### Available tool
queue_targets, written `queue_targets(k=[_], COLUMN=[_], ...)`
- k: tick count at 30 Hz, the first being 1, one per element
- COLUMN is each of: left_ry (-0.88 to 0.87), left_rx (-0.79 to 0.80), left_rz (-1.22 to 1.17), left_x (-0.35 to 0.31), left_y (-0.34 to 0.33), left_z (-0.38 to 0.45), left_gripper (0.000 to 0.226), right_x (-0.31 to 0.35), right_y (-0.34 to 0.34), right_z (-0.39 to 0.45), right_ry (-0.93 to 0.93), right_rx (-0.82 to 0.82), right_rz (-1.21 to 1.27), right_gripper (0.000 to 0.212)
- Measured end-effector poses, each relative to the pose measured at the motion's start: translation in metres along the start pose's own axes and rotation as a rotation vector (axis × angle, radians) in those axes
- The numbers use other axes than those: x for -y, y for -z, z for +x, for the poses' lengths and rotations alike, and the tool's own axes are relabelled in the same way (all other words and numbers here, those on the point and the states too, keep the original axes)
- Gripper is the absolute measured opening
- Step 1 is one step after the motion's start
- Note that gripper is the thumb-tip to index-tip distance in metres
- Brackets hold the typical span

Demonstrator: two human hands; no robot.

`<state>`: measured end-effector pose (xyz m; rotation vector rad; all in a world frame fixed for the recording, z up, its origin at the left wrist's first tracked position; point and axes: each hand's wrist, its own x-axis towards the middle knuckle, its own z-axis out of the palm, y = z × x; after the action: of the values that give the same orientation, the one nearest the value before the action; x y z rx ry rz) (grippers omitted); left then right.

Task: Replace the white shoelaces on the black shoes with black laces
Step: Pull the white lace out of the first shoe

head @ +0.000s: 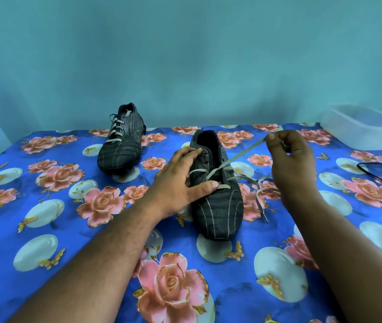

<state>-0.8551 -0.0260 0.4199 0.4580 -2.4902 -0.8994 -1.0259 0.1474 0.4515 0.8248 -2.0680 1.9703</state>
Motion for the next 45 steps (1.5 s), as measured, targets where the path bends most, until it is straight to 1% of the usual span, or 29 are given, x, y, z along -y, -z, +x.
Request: queue_targets(k=[2,4,6,7,9,12,14,17,19,21,23,25,29,31,33,35,37,40,42,43,45], left_ry=[0.001,-0.001,-0.006,-0.008,-0.011,-0.014,-0.017,-0.006,-0.01,-0.006,0.005,0.009,0.012,0.004,-0.011,-0.055,-0.114,-0.132,-0.119,-0.115,-0.1], left_rx=[0.005,0.003,-0.007,-0.013,-0.016,-0.014,-0.01,0.001,0.0,-0.002,-0.003,-0.003,-0.01,-0.021,-0.056,-0.13,-0.213,-0.275,-0.279,-0.28,-0.288], left_rz=[-0.024,-0.005,0.007,0.001,-0.005,-0.024,-0.045,-0.055,-0.018,-0.001,-0.016,-0.008,0.014,0.019,0.009,0.058,0.132,0.157,0.157,0.15,0.136], left_x=[0.0,-0.001,-0.003,-0.004,-0.005,-0.003,-0.004,-0.005,-0.004,-0.004,-0.004,-0.004,-0.004,-0.003,-0.003,-0.006,-0.012,-0.02,-0.021,-0.022,-0.022], left_y=[0.001,0.002,0.002,0.003,0.002,0.001,0.001,0.002,0.002,0.001,0.001,0.001,0.001,0.0,-0.001,-0.002,-0.003,-0.006,-0.007,-0.007,-0.008], left_z=[-0.001,-0.001,-0.002,-0.002,-0.003,-0.002,-0.002,-0.002,-0.002,-0.002,-0.002,-0.002,-0.003,-0.003,-0.002,-0.002,-0.002,-0.002,-0.002,-0.002,-0.001], left_gripper=[0.107,0.106,0.104,0.104,0.103,0.102,0.103,0.105,0.105,0.104,0.104,0.104,0.104,0.1,0.091,0.075,0.055,0.035,0.027,0.026,0.024], right_x=[-0.005,-0.003,0.003,0.005,0.002,-0.002,-0.001,0.003,0.004,0.002,0.001,0.001,0.002,-0.005,-0.012,-0.015,-0.012,-0.008,-0.009,-0.01,-0.012], right_y=[-0.001,-0.004,-0.009,-0.011,-0.014,-0.014,-0.013,-0.011,-0.01,-0.009,-0.009,-0.011,-0.003,0.004,0.006,0.003,-0.004,-0.012,-0.016,-0.017,-0.018], right_z=[-0.001,-0.008,-0.015,-0.019,-0.022,-0.02,-0.018,-0.014,-0.013,-0.012,-0.013,-0.013,0.0,0.007,0.009,0.003,-0.005,-0.015,-0.02,-0.022,-0.024], right_ry=[0.018,0.081,0.207,0.271,0.343,0.341,0.31,0.158,0.09,0.085,0.142,0.15,0.03,-0.006,-0.049,-0.074,-0.029,0.116,0.142,0.139,0.132], right_rx=[0.036,0.144,0.267,0.327,0.42,0.463,0.419,0.278,0.226,0.22,0.213,0.163,-0.05,-0.076,-0.022,0.1,0.245,0.47,0.619,0.664,0.69], right_rz=[-0.198,-0.383,-0.445,-0.463,-0.478,-0.447,-0.362,-0.186,-0.122,-0.133,-0.201,-0.176,-0.045,-0.085,-0.172,-0.339,-0.443,-0.396,-0.368,-0.363,-0.357], right_gripper=[0.011,0.026,0.037,0.038,0.032,0.015,0.01,0.012,0.013,0.013,0.014,0.015,0.015,0.014,0.01,0.024,0.034,0.046,0.058,0.064,0.071])
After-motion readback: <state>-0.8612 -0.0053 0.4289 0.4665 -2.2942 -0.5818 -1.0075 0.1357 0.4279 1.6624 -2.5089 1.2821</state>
